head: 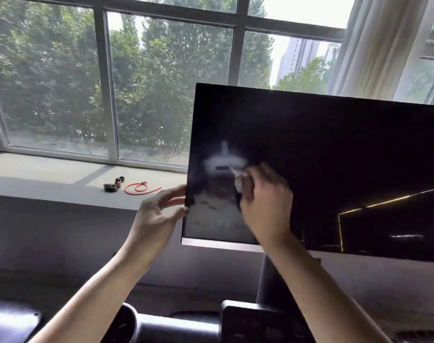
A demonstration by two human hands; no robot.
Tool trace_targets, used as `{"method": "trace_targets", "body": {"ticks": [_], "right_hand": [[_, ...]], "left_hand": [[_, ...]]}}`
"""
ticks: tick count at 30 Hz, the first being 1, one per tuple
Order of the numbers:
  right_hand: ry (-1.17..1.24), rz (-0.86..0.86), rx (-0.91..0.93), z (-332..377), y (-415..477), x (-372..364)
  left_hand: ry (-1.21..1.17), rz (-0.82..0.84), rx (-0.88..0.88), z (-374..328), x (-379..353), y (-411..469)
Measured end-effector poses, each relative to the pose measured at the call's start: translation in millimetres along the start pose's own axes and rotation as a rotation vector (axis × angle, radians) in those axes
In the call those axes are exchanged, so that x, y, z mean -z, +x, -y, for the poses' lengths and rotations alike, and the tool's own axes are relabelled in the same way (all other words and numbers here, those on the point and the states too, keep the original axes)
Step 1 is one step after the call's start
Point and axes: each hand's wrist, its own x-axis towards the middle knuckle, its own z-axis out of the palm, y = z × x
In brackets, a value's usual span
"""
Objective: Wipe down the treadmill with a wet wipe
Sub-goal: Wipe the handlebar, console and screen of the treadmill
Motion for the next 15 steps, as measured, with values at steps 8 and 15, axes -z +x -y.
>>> {"method": "trace_targets", "body": {"ticks": [8, 15], "right_hand": [[-0.096, 0.115, 0.006, -7.9, -36.6, 12.4], [0.034, 0.074, 0.026, 6.7, -59.6, -1.3]], "left_hand": [[0.01, 0.043, 0.014, -0.8, 4.5, -1.5], [-0.015, -0.017, -0.004, -2.8, -3.7, 0.0]]}}
